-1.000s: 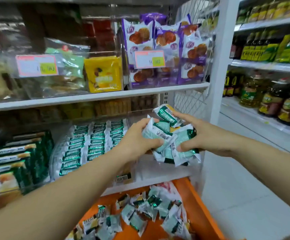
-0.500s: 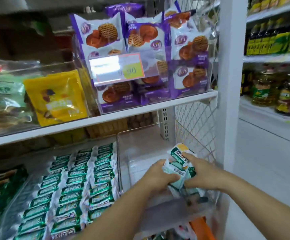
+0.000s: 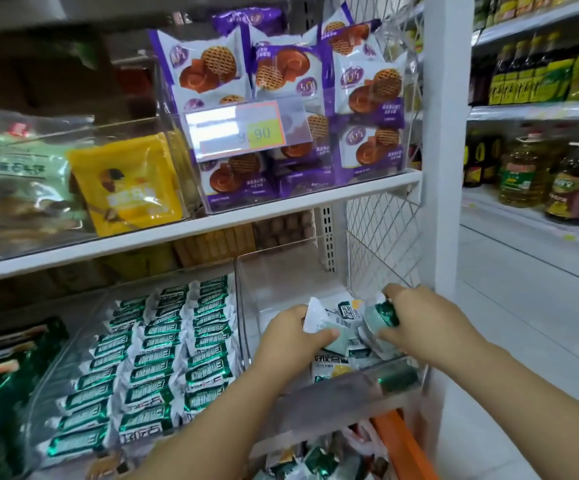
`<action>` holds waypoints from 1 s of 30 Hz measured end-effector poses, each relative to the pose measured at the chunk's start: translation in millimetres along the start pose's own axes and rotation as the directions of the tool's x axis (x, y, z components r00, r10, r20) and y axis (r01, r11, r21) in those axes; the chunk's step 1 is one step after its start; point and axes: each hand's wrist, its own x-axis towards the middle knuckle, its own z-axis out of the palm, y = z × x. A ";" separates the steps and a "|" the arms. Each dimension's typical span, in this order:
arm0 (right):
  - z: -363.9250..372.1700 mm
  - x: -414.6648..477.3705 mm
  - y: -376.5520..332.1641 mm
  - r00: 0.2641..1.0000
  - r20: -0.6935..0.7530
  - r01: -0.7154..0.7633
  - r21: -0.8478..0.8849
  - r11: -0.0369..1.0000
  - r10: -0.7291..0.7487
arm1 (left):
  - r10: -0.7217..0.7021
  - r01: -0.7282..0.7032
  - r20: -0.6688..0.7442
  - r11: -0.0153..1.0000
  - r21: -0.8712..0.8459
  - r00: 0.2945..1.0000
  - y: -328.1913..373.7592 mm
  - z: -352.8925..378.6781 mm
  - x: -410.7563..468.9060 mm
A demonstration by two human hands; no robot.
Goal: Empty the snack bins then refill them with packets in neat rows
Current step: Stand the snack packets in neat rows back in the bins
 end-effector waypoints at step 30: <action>15.1 -69.2 -16.1 0.953 -0.297 0.286 0.825 0.487 -0.056 | 0.009 -0.133 -0.266 0.881 -0.453 0.964 38.0 -1.7 -75.2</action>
